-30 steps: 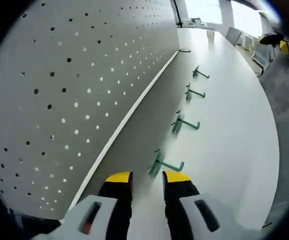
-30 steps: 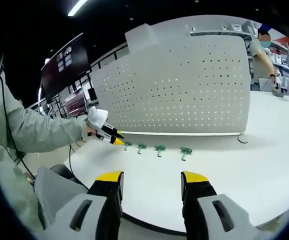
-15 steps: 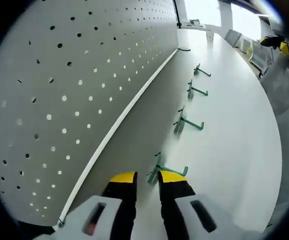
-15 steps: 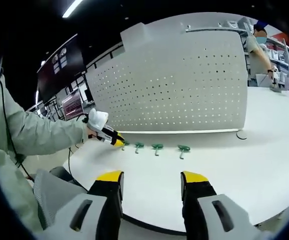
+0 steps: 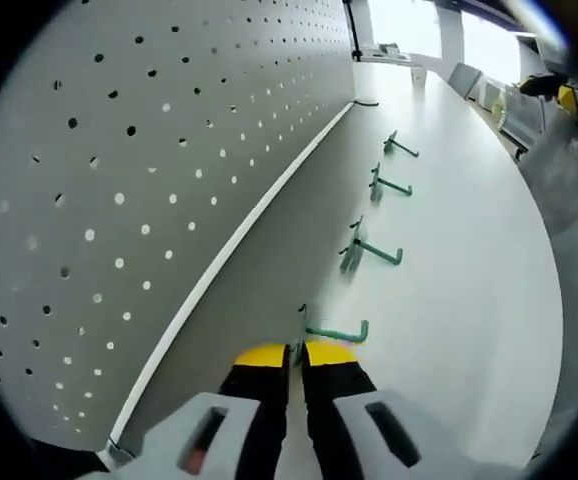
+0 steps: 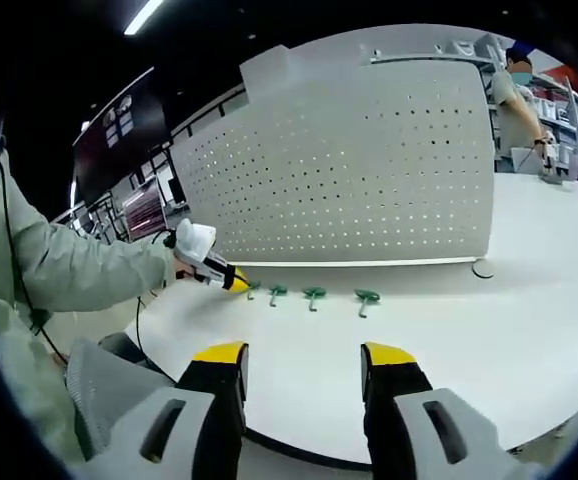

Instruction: Insert the hook assembly into the mounting plate slot until the hook locks in place.

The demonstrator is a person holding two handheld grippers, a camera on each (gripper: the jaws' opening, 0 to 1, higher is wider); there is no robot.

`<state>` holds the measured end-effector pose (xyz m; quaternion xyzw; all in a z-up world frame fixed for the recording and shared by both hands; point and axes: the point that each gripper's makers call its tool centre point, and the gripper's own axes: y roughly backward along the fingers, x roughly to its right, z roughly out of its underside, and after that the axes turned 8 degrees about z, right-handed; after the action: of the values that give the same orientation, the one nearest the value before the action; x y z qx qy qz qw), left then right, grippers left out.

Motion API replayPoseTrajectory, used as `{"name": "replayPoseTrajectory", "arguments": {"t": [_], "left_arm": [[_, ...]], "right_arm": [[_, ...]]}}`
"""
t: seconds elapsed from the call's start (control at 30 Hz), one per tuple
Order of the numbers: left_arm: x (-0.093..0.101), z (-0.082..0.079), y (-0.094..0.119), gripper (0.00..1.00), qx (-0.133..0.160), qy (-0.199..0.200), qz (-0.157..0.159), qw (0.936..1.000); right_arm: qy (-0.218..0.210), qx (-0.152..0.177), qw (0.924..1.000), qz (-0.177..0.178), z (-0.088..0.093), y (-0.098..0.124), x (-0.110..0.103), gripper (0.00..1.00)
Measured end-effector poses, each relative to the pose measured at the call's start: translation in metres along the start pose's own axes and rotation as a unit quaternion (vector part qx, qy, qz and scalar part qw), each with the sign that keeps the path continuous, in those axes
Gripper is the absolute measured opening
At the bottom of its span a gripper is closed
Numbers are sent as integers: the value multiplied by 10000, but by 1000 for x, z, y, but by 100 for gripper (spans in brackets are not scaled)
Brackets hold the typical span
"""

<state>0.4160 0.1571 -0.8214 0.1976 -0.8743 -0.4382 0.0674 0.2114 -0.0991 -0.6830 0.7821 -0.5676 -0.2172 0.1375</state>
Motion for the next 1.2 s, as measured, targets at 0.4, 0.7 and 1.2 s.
{"name": "replayPoseTrajectory", "arguments": {"t": [0.4,0.7,1.2], "left_arm": [[1,1,0,3,89,151,-273,9995],[-12,-13,21,3,580,440,-871,9935],[-6,-31,54,3,1073,465,-1329,9842]], "right_arm": [[25,-2,10000,-26,-1,0,-1,43],[64,30,10000,-28,-4,1,-1,43],[109,168,9998,-34,-12,6,-4,42]]}}
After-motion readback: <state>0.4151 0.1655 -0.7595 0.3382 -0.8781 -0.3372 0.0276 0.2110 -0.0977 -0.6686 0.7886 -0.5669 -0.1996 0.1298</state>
